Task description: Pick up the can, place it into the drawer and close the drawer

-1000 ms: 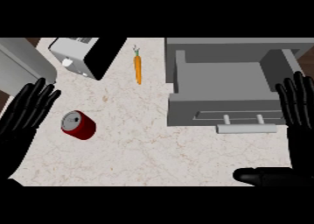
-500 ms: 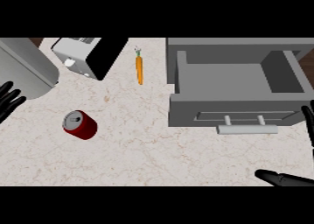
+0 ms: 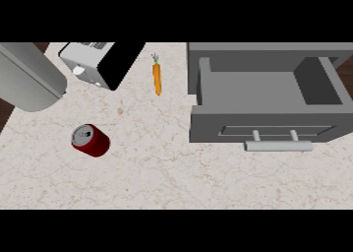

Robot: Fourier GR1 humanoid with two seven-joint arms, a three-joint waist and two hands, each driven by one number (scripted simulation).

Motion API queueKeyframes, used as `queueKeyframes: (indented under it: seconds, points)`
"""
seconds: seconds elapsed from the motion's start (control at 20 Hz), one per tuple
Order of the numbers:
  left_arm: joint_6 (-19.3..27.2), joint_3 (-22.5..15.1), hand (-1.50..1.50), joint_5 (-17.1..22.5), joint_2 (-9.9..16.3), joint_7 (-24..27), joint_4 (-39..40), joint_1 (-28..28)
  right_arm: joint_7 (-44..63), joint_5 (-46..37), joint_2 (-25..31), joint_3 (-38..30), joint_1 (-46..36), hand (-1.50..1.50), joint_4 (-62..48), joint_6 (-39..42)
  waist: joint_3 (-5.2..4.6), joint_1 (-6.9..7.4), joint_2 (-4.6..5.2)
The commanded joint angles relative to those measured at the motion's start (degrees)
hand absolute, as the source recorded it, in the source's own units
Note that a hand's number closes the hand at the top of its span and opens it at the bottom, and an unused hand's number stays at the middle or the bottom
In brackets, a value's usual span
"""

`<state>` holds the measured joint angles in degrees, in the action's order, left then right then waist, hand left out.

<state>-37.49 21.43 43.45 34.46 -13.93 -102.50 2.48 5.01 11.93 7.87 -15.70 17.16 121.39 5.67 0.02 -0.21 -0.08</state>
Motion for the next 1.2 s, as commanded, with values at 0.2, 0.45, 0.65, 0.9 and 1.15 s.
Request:
queueKeyframes:
  seconds: [0.2,0.45,0.65,0.9,1.15]
  points:
    - [6.80,-0.36,-1.50,11.84,1.59,-10.76,0.85,-2.38,-5.32,2.47,-0.50,-3.39,4.64,-1.50,-2.61,5.92,0.05,-0.21,-0.03]
    - [5.94,-0.80,-1.50,14.61,1.51,-13.50,5.66,-6.13,-0.68,4.39,-0.29,-5.70,3.02,-1.50,0.88,5.26,-0.02,-0.17,0.05]
    - [6.22,-2.94,-1.50,12.37,-1.52,-13.89,7.54,-7.17,-2.88,5.87,0.46,-8.51,3.65,-1.50,-2.02,8.55,-0.02,-0.24,0.08]
    - [9.84,-6.99,-1.50,5.79,-6.84,-13.00,7.51,-9.43,-0.98,13.44,2.04,-13.66,6.49,-1.50,0.42,12.54,-0.01,-0.51,0.05]
    - [7.41,-7.32,-1.50,1.35,-8.91,-11.66,11.69,-10.63,-0.66,9.93,-0.65,-13.19,7.79,-1.50,1.60,14.07,-0.02,-0.32,0.06]
